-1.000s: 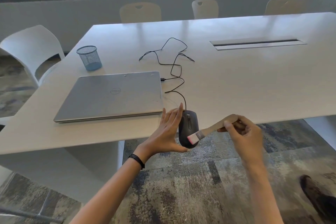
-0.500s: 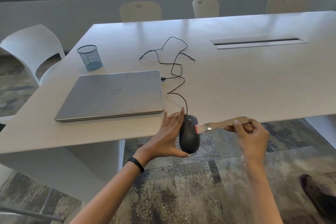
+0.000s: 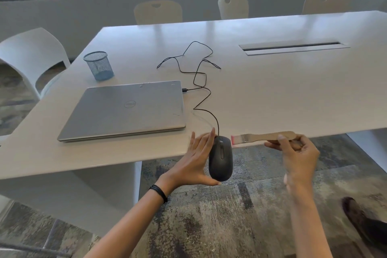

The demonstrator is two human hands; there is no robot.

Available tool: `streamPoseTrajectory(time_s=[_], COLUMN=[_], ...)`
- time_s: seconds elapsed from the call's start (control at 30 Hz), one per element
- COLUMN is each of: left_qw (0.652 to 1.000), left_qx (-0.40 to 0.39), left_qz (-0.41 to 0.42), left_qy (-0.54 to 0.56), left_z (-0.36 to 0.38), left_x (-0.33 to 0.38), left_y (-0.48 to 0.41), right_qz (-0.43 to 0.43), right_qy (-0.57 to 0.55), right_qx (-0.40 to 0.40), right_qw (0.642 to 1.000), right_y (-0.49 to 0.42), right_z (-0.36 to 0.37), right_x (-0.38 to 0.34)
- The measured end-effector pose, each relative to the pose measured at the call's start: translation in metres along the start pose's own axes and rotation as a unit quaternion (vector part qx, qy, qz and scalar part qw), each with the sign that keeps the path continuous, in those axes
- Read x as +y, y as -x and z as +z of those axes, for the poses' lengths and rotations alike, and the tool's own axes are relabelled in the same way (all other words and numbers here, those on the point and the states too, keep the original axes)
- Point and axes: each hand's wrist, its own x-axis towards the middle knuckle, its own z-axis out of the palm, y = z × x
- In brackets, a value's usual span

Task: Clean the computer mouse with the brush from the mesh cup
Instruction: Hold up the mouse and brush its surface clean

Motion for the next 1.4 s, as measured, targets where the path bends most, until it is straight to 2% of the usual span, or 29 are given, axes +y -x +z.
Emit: streamPoseTrajectory(time_s=[0.07,0.17,0.33,0.4,0.53,0.63,0.8,0.97,1.17,1.4], left_qw=[1.000,1.000,1.000,1.000,0.999,0.999,0.998,0.998,0.999,0.999], left_qx=[0.000,0.005,0.012,0.015,0.020,0.027,0.032,0.033,0.029,0.021], left_qz=[-0.003,-0.005,-0.011,-0.018,-0.027,-0.035,-0.043,-0.042,-0.037,-0.039], left_qy=[0.003,0.009,0.007,0.009,0.013,0.025,0.033,0.033,0.014,0.004], left_z=[0.001,0.000,-0.003,-0.004,-0.005,-0.005,-0.005,-0.004,-0.005,-0.006], left_x=[0.001,0.001,-0.002,-0.004,-0.005,-0.004,-0.003,-0.001,-0.002,-0.005], left_y=[-0.002,-0.005,-0.003,-0.001,-0.002,-0.003,-0.004,-0.007,-0.010,-0.010], right_qz=[0.008,0.014,-0.050,-0.070,0.008,0.054,-0.009,-0.024,-0.077,-0.067], right_qy=[0.007,0.086,0.084,0.068,0.024,0.045,0.039,0.079,0.054,0.047], right_qx=[-0.043,-0.139,-0.071,-0.083,-0.197,-0.249,-0.190,-0.232,-0.123,-0.163], right_qw=[0.999,0.986,0.993,0.992,0.980,0.966,0.981,0.969,0.988,0.983], right_y=[-0.001,0.003,0.000,-0.003,-0.002,-0.001,-0.004,0.000,0.008,0.014], right_z=[0.001,0.005,-0.003,-0.007,-0.012,-0.014,-0.028,-0.031,-0.013,0.003], right_x=[-0.005,-0.005,-0.008,-0.014,-0.014,-0.003,-0.001,0.002,0.001,-0.002])
